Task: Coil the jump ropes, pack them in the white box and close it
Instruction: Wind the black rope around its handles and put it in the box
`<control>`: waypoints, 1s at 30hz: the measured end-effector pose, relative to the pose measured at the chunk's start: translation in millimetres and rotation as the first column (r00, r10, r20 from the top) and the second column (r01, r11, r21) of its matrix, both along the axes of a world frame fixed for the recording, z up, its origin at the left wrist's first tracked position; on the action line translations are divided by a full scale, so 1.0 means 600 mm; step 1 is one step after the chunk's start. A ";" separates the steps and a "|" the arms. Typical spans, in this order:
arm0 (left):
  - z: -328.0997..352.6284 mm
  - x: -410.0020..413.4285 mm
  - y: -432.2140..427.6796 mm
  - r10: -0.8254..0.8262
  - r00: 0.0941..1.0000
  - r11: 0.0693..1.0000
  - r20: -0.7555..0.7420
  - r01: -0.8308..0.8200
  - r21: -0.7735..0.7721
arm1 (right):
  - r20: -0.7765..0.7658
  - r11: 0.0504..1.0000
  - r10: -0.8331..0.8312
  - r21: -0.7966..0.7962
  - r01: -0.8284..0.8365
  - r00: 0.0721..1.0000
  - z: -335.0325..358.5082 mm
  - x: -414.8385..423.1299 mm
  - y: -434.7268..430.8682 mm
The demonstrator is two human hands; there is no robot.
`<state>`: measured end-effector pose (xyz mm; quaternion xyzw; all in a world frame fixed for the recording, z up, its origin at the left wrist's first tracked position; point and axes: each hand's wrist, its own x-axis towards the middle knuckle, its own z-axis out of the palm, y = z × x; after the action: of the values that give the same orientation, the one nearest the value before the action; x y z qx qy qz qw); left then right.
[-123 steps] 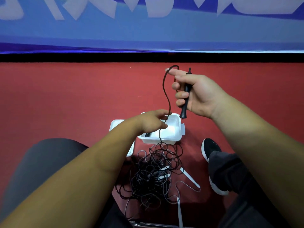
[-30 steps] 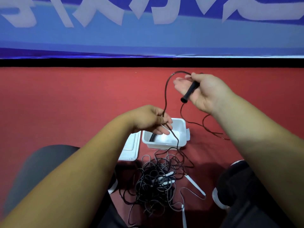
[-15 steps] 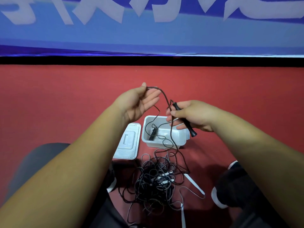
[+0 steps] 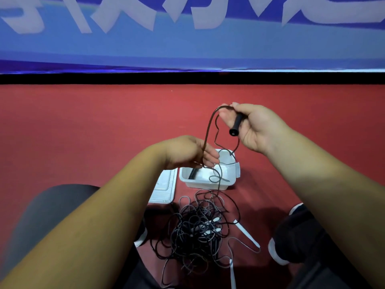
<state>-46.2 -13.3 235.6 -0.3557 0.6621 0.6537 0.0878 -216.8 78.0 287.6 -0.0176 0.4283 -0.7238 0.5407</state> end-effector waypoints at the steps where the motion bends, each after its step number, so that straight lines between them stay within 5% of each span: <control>1: -0.003 0.003 -0.001 -0.042 0.999 0.999 0.016 0.042 -0.023 | 0.024 0.999 -0.033 -0.010 0.033 0.999 -0.001 -0.004 -0.001; 6: -0.009 0.013 -0.008 -0.043 0.999 0.977 0.025 0.047 -0.208 | 0.102 0.991 -0.132 -0.022 0.135 0.986 -0.016 -0.027 -0.007; 9: 0.000 0.009 -0.011 0.097 0.993 0.990 -0.065 -0.103 -0.098 | 0.039 0.997 -0.052 0.064 0.049 0.998 -0.032 -0.040 -0.010; 12: 0.018 0.001 -0.013 0.300 0.935 0.952 -0.189 -0.282 0.118 | -0.133 0.935 0.222 0.310 -0.172 0.966 -0.060 -0.042 -0.006; 16: 0.036 -0.005 -0.021 0.609 0.749 0.769 -0.262 -0.477 0.425 | -0.262 0.638 0.710 0.632 -0.440 0.654 -0.096 -0.021 0.010; 19: 0.042 -0.005 -0.035 0.761 0.600 0.611 -0.248 -0.532 0.586 | -0.231 0.502 0.847 0.643 -0.579 0.478 -0.105 -0.002 0.022; 25: 0.030 0.008 -0.069 0.885 0.416 0.442 -0.209 -0.606 0.662 | -0.365 0.583 0.812 0.552 -0.596 0.456 -0.081 0.013 0.029; 30: 0.016 0.008 -0.069 0.826 0.527 0.547 -0.201 -0.660 0.515 | -0.439 0.742 0.666 0.476 -0.473 0.603 -0.062 0.023 0.022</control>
<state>-41.5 -54.5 245.1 -0.4338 0.3031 0.7994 -0.2845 -203.1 91.1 250.3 -0.2907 0.6515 -0.3906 0.5818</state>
